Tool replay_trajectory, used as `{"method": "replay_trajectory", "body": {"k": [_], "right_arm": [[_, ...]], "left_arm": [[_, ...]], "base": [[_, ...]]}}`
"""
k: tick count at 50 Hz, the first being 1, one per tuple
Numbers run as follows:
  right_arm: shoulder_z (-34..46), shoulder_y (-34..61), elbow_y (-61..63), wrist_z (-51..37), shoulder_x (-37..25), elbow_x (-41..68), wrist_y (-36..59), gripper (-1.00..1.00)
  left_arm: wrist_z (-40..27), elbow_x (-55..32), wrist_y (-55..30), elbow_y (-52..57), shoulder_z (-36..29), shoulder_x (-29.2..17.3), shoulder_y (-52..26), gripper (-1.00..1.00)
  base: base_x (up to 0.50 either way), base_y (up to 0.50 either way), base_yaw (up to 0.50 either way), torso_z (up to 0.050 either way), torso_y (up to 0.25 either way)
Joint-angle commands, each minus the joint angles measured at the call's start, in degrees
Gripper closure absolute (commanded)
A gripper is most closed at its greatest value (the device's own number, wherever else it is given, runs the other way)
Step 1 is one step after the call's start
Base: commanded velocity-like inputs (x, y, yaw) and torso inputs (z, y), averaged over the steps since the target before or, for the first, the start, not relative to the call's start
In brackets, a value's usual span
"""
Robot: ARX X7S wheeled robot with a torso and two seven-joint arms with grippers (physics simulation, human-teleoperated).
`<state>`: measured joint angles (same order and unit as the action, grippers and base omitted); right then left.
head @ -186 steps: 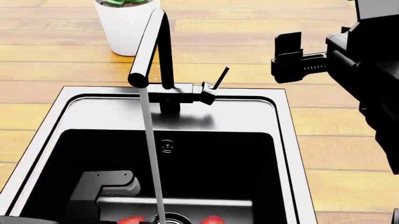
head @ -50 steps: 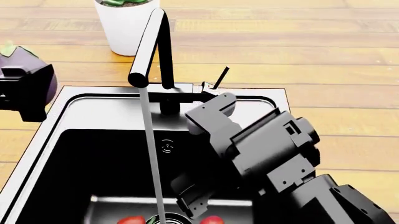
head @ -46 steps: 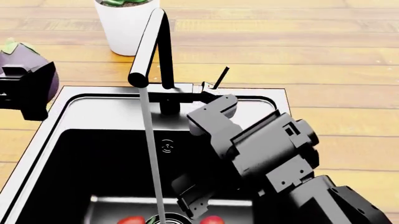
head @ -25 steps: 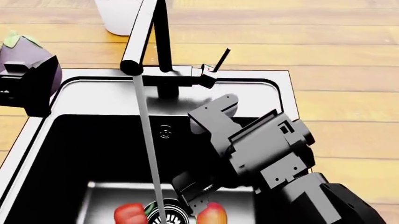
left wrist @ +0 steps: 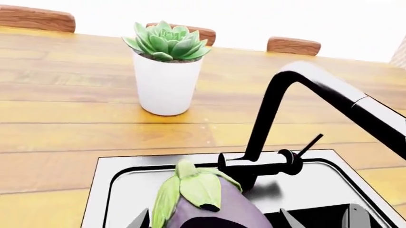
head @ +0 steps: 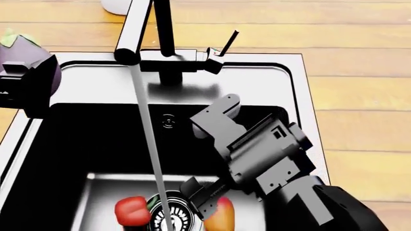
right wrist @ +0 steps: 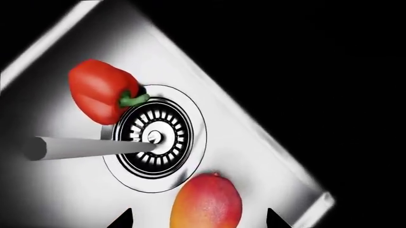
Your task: Pick the eggplants and mangos from the sink and place them in one bowl. Place the bell pepper in the other bowl. Then turn off the sink faucet.
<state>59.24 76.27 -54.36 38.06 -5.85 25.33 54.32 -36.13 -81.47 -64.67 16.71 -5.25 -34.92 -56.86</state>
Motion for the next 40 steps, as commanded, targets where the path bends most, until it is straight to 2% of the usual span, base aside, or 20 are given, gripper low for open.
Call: {"method": "replay_trajectory", "body": {"k": [1, 40], "right_arm": [[1.01, 0.49, -4.48, 1.05, 1.70, -0.97, -2.93, -1.00], [3.55, 1.35, -12.93, 1.57, 4.45, -2.36, -6.48, -1.00]], "left_arm": [[-0.81, -0.91, 0.56, -0.18, 0.18, -0.07, -0.25, 1.00], [0.45, 0.38, 2.63, 0.49, -0.29, -0.41, 0.24, 1.00]], "base": [[0.00, 0.00, 0.00, 0.009, -0.086], [0.00, 0.00, 0.00, 0.009, -0.087]]}}
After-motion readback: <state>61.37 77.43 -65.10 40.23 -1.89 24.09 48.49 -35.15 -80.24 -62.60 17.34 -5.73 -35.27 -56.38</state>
